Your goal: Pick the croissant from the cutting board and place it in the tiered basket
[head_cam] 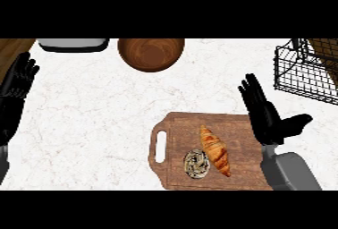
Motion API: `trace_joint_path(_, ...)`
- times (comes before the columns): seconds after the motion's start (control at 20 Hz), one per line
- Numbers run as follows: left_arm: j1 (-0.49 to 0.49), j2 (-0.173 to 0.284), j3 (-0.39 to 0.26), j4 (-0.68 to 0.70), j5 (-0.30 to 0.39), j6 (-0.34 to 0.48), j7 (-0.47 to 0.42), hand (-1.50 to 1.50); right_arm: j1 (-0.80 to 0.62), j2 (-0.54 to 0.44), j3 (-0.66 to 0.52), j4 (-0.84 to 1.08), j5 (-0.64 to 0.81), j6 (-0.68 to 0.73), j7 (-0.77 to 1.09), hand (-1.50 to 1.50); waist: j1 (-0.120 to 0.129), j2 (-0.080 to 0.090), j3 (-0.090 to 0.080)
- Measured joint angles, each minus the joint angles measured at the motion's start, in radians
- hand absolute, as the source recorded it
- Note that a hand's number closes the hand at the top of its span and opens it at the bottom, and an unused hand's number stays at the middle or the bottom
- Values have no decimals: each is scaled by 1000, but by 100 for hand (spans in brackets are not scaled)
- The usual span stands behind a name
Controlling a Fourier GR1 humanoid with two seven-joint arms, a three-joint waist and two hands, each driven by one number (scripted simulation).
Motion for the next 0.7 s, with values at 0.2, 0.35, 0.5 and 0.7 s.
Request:
trace_joint_path(0.2, 22, -37, -11, 6, -67, 51, 59, 0, 31, -22, 11, -90, 25, 7, 37, 150, -11, 7, -2)
trace_joint_path(0.35, 30, -55, -29, 51, -111, 92, 110, 0, 32, 0, -21, -171, 29, -61, 33, 150, -45, -2, 5)
trace_joint_path(0.5, 61, -63, -37, 74, -117, 105, 134, 0, 112, -87, -39, -115, 164, -198, 99, -150, -62, 6, -7)
trace_joint_path(0.7, 75, -85, -53, 87, -132, 120, 163, 0, 238, -106, -6, -224, 301, -378, 195, -150, -57, 5, -7)
